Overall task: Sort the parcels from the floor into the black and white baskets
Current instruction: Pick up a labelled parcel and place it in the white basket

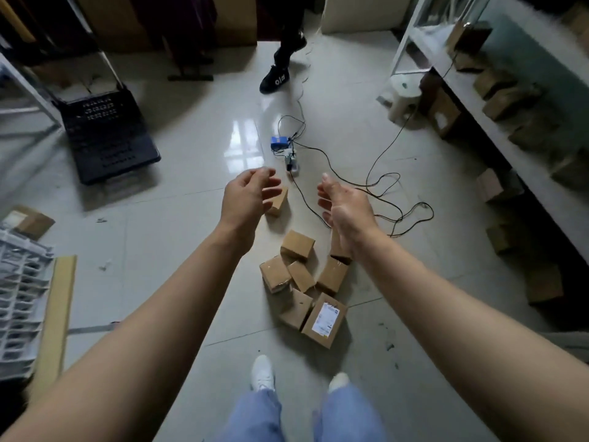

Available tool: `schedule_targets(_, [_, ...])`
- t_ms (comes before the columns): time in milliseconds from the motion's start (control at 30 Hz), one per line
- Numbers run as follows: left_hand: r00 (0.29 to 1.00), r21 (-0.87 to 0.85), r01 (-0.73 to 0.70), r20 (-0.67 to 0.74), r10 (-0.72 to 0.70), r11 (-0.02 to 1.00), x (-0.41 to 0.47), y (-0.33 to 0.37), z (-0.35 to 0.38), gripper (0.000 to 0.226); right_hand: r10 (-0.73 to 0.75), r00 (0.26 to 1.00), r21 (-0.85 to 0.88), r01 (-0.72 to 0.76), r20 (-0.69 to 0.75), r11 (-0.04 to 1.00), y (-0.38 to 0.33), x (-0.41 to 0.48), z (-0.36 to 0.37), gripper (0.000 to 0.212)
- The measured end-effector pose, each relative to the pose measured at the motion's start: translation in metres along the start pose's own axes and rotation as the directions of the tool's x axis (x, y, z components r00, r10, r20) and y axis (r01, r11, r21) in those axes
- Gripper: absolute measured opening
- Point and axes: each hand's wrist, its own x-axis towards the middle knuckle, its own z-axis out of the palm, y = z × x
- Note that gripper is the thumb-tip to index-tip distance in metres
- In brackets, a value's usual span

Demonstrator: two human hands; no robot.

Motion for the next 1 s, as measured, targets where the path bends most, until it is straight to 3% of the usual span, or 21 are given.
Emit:
schedule_targets(100, [0.997,-0.005,0.028,-0.076,-0.028,1.000,0.013,-0.016,-0.006,0.025,0.022,0.999,-0.050,-0.020,0.044,0.999,0.007,0.021,0.003,0.023])
schedule_targets(267, [0.978,-0.031,0.058,-0.198,-0.064,0.998,0.030,-0.055,0.002,0.025,0.079,0.989,-0.140,-0.061,0.128,0.988,0.029,0.057,-0.010,0.039])
schedule_targets(533, [0.932,-0.123,0.135,-0.323,-0.168,0.983,0.065,-0.172,0.028,0.020,0.149,0.959,-0.278,-0.079,0.240,0.957,0.116,0.123,-0.033,0.044])
schedule_targets(833, [0.887,-0.130,0.179,-0.408,-0.218,0.975,0.118,-0.363,-0.019,0.020,0.223,0.940,-0.331,-0.130,0.260,0.935,0.318,0.186,0.010,0.024])
schedule_targets(1000, [0.868,-0.144,0.194,-0.436,-0.238,0.970,0.149,-0.479,-0.050,0.019,0.207,0.932,-0.311,-0.111,0.297,0.944,0.424,0.223,0.057,0.046])
